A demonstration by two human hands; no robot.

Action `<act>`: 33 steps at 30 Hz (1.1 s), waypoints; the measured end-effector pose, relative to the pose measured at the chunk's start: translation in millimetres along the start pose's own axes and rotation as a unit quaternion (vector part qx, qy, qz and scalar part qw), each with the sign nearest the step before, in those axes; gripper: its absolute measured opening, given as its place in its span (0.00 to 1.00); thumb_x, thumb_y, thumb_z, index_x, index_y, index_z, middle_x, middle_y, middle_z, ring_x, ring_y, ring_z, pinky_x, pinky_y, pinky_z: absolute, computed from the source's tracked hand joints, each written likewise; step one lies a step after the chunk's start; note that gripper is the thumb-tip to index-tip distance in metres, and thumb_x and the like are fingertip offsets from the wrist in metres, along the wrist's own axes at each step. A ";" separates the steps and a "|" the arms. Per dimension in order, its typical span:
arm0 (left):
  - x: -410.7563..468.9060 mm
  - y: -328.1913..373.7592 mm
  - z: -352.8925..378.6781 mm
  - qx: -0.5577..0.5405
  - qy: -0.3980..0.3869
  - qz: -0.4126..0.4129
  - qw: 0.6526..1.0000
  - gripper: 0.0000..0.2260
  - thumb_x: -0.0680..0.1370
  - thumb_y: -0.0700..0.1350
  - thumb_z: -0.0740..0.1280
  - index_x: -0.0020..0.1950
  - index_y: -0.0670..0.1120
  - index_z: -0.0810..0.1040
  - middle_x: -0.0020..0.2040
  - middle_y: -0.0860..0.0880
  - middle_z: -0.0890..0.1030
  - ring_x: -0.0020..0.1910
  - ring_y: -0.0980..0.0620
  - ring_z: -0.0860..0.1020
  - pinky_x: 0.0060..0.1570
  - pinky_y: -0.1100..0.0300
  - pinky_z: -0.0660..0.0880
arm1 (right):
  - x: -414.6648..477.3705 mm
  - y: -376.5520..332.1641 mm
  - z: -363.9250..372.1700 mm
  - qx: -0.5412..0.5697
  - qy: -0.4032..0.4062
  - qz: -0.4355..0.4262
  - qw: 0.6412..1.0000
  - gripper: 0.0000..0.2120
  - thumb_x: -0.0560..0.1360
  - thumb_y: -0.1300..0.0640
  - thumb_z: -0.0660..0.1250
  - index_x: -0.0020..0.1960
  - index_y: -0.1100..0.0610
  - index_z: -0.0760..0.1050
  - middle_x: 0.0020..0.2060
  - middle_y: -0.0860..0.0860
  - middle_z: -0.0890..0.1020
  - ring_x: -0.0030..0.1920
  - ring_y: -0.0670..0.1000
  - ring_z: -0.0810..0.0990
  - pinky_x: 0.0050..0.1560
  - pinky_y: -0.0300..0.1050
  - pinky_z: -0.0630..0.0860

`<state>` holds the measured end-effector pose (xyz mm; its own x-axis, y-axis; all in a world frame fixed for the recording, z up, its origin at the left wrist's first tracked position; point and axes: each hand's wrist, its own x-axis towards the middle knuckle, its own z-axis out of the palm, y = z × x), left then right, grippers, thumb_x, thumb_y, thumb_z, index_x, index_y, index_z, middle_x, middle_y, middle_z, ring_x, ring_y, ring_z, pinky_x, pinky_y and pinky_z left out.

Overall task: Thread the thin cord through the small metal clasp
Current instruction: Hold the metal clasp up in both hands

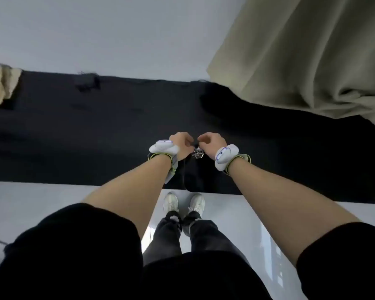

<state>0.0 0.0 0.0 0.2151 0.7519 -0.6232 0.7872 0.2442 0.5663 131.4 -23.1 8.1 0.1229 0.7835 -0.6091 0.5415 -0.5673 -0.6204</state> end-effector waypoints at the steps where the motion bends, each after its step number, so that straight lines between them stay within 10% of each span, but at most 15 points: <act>1: 3.9 -2.5 7.2 0.004 -0.006 -0.004 1.000 0.15 0.72 0.44 0.67 0.58 0.47 0.77 0.55 0.46 0.82 0.55 0.46 0.79 0.55 0.59 0.74 | 1.9 3.6 2.2 -0.014 -0.004 0.001 1.000 0.15 0.73 0.62 0.61 0.58 0.58 0.76 0.58 0.55 0.81 0.59 0.54 0.78 0.56 0.41 0.71; 20: 22.1 -4.6 47.2 0.030 0.037 -0.028 0.998 0.12 0.73 0.39 0.63 0.54 0.46 0.77 0.54 0.44 0.82 0.52 0.42 0.80 0.54 0.49 0.77 | 23.4 35.7 20.6 -0.036 0.028 -0.036 0.998 0.10 0.70 0.66 0.64 0.47 0.59 0.81 0.47 0.57 0.84 0.47 0.54 0.81 0.47 0.42 0.75; 33: -2.7 47.9 -40.1 -0.075 0.126 0.100 0.984 0.08 0.73 0.37 0.64 0.50 0.44 0.78 0.49 0.43 0.83 0.43 0.46 0.80 0.51 0.50 0.80 | 10.3 -46.2 -42.0 0.034 0.069 -0.108 0.991 0.07 0.73 0.60 0.63 0.46 0.60 0.79 0.41 0.55 0.82 0.42 0.54 0.80 0.49 0.47 0.78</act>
<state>14.0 34.2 50.4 0.1923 0.9174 -0.3484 0.6448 0.1496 0.7496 142.5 21.9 51.3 0.1250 0.9127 -0.3889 0.5113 -0.3952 -0.7631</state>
